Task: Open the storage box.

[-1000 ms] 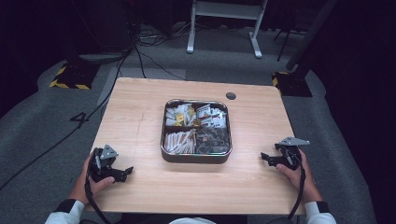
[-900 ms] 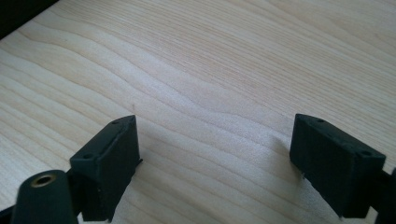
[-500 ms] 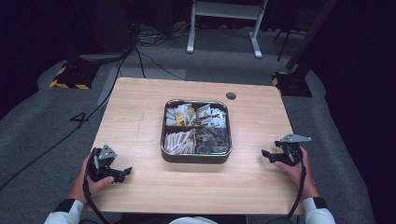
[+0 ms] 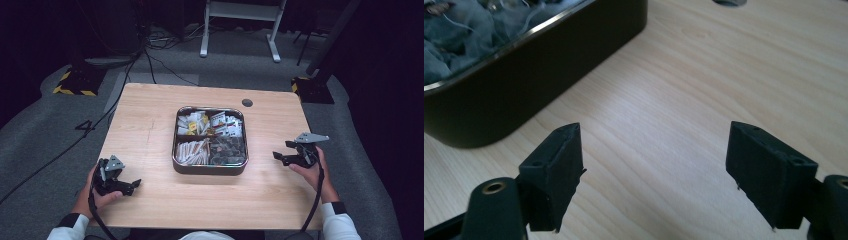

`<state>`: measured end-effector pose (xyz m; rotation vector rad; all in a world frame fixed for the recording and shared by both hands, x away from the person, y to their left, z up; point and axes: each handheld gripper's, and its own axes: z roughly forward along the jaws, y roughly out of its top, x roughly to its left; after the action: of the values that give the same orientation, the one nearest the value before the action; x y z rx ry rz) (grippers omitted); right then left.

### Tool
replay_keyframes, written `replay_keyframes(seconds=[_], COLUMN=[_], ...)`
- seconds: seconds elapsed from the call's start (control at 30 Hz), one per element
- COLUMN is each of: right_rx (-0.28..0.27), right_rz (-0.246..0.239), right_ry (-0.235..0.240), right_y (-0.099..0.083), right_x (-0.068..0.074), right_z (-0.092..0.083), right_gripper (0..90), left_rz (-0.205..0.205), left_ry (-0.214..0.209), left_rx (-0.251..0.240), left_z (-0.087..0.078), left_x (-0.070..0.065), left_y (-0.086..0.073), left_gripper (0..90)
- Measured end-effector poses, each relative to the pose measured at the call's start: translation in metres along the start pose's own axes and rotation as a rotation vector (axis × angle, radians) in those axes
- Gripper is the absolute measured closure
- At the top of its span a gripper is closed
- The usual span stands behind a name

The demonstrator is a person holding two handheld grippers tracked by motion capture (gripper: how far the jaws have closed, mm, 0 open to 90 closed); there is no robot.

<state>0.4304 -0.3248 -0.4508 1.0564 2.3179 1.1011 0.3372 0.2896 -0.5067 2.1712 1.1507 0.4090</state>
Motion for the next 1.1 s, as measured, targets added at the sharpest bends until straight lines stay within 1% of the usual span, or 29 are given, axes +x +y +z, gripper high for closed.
replay_keyframes(seconds=[0.07,0.1,0.13,0.37,0.57,0.8,0.87,0.93,1.0,1.03,1.1], right_rx=[-0.006,-0.006,-0.022,-0.026,-0.028,-0.043,-0.052,-0.053,-0.058,-0.058,-0.053], right_rz=[-0.007,-0.007,-0.026,-0.074,-0.093,-0.100,-0.110,-0.114,-0.126,-0.135,-0.147], right_ry=[0.012,0.012,0.020,0.046,0.060,0.078,0.088,0.089,0.095,0.110,0.114], right_y=[0.007,0.007,0.018,0.041,0.054,0.067,0.074,0.076,0.081,0.085,0.088], right_x=[0.003,0.003,0.007,0.021,0.030,0.036,0.040,0.041,0.045,0.050,0.054], right_z=[0.002,0.002,0.004,0.016,0.025,0.029,0.031,0.032,0.036,0.039,0.042], right_gripper=[23.5,23.5,23.8,25.0,25.1,25.4,25.4,25.5,25.5,25.6,25.6], left_rz=[0.000,0.000,0.000,-0.002,-0.002,-0.002,-0.002,-0.002,-0.001,0.000,0.000], left_ry=[0.000,0.000,0.001,0.001,0.001,0.001,0.001,0.001,0.000,0.000,0.000], left_rx=[0.000,0.000,-0.001,-0.001,-0.001,-0.001,-0.001,-0.001,-0.001,0.000,-0.001], left_z=[0.000,0.000,0.000,0.000,0.000,0.000,0.000,0.000,0.000,0.000,0.000], left_x=[0.000,0.000,0.000,0.000,0.000,0.000,0.000,0.000,0.000,0.000,0.000], left_y=[0.000,0.000,0.000,0.000,0.000,0.000,0.000,0.000,0.000,0.000,0.000], left_gripper=[0.2,0.2,0.2,0.3,0.2,0.3,0.3,0.3,0.2,0.2,0.2])
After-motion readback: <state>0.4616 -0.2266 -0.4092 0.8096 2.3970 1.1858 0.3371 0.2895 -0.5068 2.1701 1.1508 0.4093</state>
